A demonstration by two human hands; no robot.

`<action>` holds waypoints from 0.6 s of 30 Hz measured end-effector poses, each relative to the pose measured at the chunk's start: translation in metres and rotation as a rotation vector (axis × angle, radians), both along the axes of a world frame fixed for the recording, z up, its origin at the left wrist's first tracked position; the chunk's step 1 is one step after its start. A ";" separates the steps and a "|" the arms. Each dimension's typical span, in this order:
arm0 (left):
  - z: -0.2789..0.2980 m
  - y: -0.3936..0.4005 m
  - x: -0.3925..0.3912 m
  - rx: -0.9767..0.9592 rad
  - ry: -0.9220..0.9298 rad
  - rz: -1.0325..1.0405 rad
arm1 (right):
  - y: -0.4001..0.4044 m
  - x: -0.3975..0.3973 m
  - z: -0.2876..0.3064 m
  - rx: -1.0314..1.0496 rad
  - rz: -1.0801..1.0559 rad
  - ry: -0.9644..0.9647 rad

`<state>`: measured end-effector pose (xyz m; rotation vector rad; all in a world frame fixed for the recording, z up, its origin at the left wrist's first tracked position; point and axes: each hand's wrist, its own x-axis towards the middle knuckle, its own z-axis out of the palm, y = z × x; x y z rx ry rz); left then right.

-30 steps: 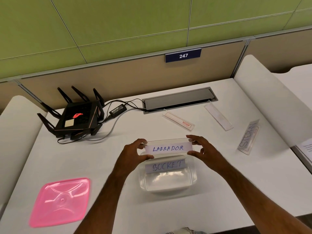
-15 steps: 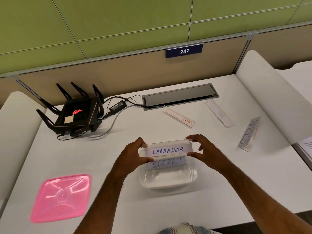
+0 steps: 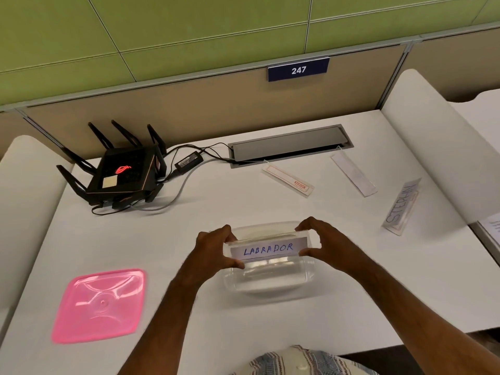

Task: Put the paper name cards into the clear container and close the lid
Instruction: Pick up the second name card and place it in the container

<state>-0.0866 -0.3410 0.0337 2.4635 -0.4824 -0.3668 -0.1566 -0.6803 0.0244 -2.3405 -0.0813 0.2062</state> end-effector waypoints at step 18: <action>-0.028 -0.005 -0.012 0.208 0.027 -0.131 | 0.009 0.001 -0.022 -0.433 0.283 -0.058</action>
